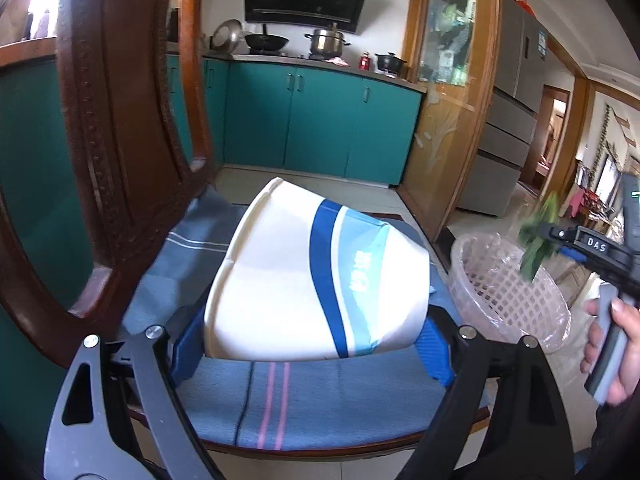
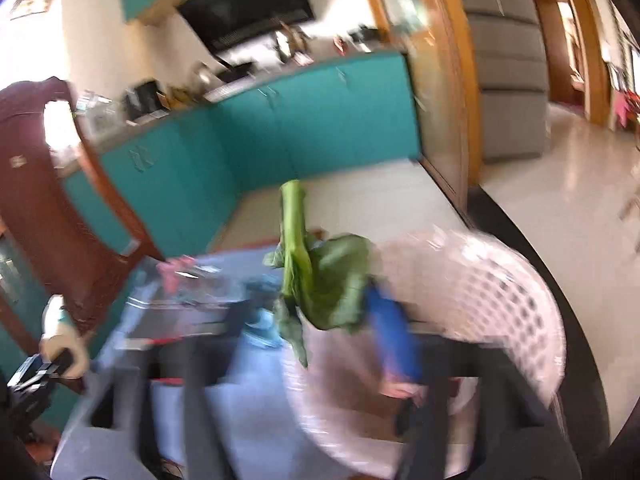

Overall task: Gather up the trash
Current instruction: 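Carry the paper cup and vegetable over the wastebasket and release both, then grasp the red snack bag with the left tool while the right tool grasps the blue glove, then carry the blue glove over the wastebasket and open the right tool while the left tool holds the red bag, then drop the red snack bag into the wastebasket with the left tool, then grasp the pink plastic bag with the left tool while the right tool grasps the clear wrapper, then carry the pink bag and clear wrapper over the wastebasket and release both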

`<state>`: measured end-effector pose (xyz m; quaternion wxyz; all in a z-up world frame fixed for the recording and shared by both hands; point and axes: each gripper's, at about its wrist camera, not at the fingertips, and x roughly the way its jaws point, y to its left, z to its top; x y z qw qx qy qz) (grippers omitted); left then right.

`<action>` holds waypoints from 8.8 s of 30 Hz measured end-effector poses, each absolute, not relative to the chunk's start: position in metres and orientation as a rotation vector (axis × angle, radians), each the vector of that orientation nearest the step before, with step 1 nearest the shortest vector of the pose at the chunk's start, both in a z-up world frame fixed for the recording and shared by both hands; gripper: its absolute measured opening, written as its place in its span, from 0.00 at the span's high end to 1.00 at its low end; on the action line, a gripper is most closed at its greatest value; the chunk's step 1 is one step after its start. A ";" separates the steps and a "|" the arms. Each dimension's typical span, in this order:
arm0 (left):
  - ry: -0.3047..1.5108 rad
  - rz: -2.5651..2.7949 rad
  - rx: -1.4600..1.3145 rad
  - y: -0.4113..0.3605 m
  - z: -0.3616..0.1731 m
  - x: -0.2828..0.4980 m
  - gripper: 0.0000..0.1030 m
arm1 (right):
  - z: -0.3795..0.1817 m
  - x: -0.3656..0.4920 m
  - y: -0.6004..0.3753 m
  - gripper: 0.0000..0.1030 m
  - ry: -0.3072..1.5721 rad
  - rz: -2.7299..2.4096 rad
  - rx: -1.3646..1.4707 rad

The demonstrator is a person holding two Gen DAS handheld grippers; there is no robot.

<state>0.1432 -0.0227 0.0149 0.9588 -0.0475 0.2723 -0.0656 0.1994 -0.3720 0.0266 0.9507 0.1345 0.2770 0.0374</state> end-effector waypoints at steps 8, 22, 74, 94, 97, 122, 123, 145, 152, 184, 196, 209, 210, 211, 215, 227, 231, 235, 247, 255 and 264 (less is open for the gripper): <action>0.561 -0.363 -0.072 -0.113 0.030 0.153 0.16 | 0.042 0.164 -0.442 0.04 0.369 -0.068 0.508; 0.623 -0.478 0.025 -0.218 0.033 0.195 0.04 | 0.045 0.141 -0.484 0.04 0.228 -0.144 0.626; 0.605 -0.152 -0.086 -0.012 0.031 0.174 0.69 | 0.054 0.169 -0.225 0.81 0.539 0.278 0.057; 0.602 -0.133 -0.028 -0.022 0.022 0.178 0.68 | 0.020 0.152 -0.248 0.81 0.581 0.286 0.102; 0.607 -0.137 -0.029 -0.027 0.022 0.176 0.68 | 0.025 0.152 -0.263 0.81 0.555 0.258 0.111; 0.643 -0.477 0.116 -0.232 0.020 0.178 0.52 | 0.051 0.105 -0.464 0.06 0.137 -0.203 0.564; 0.640 -0.499 0.113 -0.244 0.023 0.180 0.35 | 0.052 0.102 -0.465 0.06 0.125 -0.210 0.564; 0.605 -0.073 -0.046 -0.015 0.029 0.163 0.03 | 0.031 0.150 -0.318 0.06 0.408 0.108 0.279; 0.594 -0.074 -0.023 -0.004 0.022 0.170 0.03 | 0.015 0.158 -0.266 0.06 0.503 0.180 0.201; 0.577 -0.020 -0.133 0.061 0.025 0.197 0.03 | -0.058 0.362 -0.134 0.90 0.857 0.224 0.162; 0.682 -0.077 -0.053 0.012 -0.012 0.288 0.03 | -0.001 0.194 -0.229 0.97 0.649 0.336 0.226; 0.925 -0.086 0.025 -0.008 -0.078 0.419 0.65 | 0.011 0.201 -0.263 0.55 0.636 0.375 0.240; 0.927 -0.091 0.019 -0.007 -0.078 0.416 0.70 | 0.010 0.200 -0.268 0.38 0.642 0.368 0.246; 0.924 -0.096 0.017 -0.006 -0.077 0.408 0.71 | 0.010 0.199 -0.270 0.19 0.642 0.357 0.248; 0.855 -0.103 0.000 0.003 -0.057 0.362 0.73 | 0.002 0.199 -0.259 0.18 0.651 0.363 0.215; 0.632 -0.128 -0.057 0.013 0.021 0.171 0.73 | -0.066 0.233 -0.184 0.54 0.811 0.246 -0.105; 0.621 -0.153 -0.071 0.010 0.015 0.152 0.73 | -0.054 0.223 -0.194 0.64 0.810 0.279 -0.054; 0.590 -0.180 -0.049 0.003 0.021 0.145 0.73 | -0.030 0.202 -0.203 0.64 0.748 0.305 -0.020; 0.619 -0.182 -0.040 0.000 0.015 0.156 0.72 | -0.015 0.188 -0.205 0.64 0.698 0.327 -0.004; 0.628 -0.185 -0.030 -0.005 0.011 0.159 0.72 | 0.001 0.180 -0.220 0.64 0.646 0.319 0.035; 0.632 -0.292 0.007 -0.047 0.007 0.158 0.72 | 0.034 0.182 -0.378 0.43 0.497 0.053 0.351</action>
